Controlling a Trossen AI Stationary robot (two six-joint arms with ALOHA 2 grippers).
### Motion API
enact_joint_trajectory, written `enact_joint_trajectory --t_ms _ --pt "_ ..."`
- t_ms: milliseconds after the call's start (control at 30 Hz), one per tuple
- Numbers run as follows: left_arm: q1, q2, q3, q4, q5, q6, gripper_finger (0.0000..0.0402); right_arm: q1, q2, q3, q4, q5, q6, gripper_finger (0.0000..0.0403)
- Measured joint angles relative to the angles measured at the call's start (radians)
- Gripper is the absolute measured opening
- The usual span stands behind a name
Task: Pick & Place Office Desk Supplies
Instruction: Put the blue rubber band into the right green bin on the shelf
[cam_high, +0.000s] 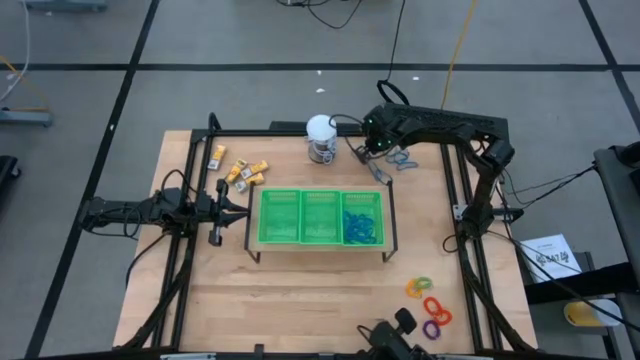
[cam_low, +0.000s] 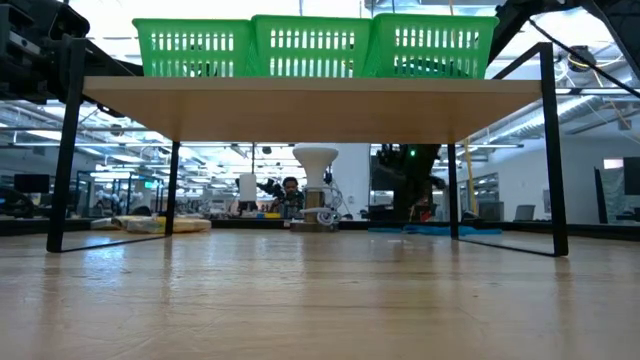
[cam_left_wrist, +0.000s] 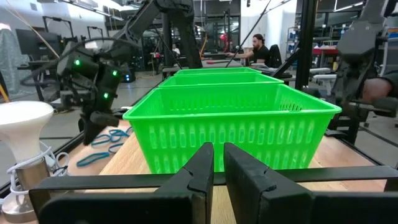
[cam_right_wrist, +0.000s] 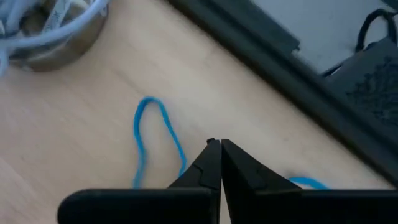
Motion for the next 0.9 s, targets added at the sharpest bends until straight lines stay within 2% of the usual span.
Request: enact_joint_trajectory --t_ms 133,267,367,467,600,667,767,900 --pt "0.000 0.000 0.000 0.000 0.000 0.000 0.0045 -0.004 -0.039 0.001 -0.004 -0.011 0.003 0.0000" --pt "0.000 0.000 0.000 0.000 0.000 0.000 0.0045 0.008 -0.053 0.001 -0.010 -0.075 0.011 0.0006" --pt "0.000 0.000 0.000 0.000 0.000 0.000 0.0045 0.029 -0.053 0.001 -0.017 -0.085 -0.030 0.0036" --pt "0.000 0.000 0.000 0.000 0.000 0.000 0.0045 0.040 -0.041 0.001 -0.016 -0.083 -0.022 0.0084" --pt "0.000 0.000 0.000 0.000 0.000 0.000 0.0045 0.050 -0.017 0.001 -0.023 -0.008 -0.001 0.0148" --pt "0.000 0.000 0.000 0.000 0.000 0.000 0.0045 0.058 -0.013 0.000 -0.021 -0.004 -0.012 0.0170" --pt "0.000 0.000 0.000 0.000 0.000 0.000 0.0045 0.073 -0.014 -0.013 0.003 -0.006 -0.018 0.0189" --pt "0.000 0.000 0.000 0.000 0.000 0.000 0.0045 0.085 -0.014 -0.028 0.007 -0.006 -0.037 0.0187"
